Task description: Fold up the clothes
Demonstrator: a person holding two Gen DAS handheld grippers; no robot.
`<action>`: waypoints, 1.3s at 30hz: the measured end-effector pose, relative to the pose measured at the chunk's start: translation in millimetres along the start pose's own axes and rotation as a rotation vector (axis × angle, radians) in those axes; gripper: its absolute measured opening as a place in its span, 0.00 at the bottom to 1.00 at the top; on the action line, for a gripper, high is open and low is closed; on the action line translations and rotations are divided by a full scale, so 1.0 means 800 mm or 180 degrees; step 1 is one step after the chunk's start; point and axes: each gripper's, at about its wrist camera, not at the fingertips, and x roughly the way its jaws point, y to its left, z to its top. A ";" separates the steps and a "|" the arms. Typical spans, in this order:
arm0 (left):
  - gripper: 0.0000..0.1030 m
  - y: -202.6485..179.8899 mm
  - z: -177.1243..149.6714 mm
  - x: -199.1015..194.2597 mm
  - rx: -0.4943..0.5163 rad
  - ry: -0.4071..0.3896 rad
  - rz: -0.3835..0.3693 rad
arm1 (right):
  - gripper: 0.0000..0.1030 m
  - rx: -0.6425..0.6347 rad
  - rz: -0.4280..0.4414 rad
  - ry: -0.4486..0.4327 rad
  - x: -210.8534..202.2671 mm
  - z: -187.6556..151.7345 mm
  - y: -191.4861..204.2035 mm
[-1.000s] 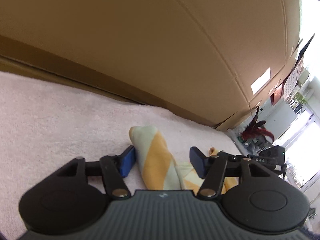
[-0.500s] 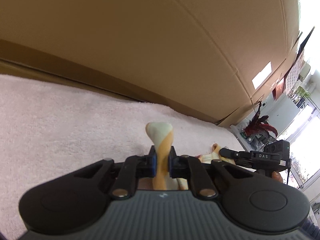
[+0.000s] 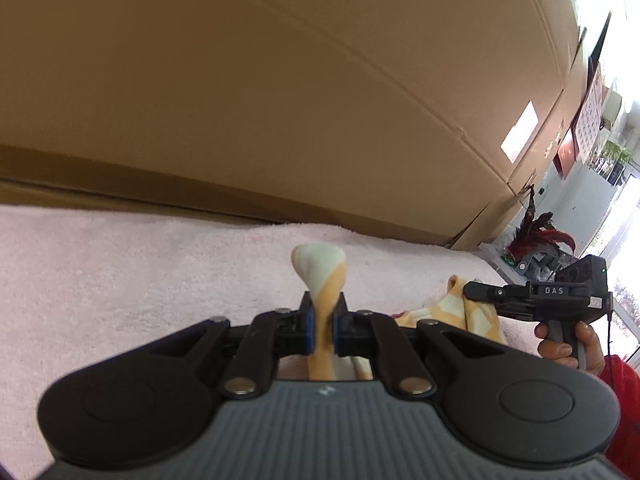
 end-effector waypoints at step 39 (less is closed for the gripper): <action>0.08 -0.116 -0.180 -0.243 0.1017 0.0169 -0.0396 | 0.27 -0.1309 0.0437 0.0413 -0.191 -0.142 0.136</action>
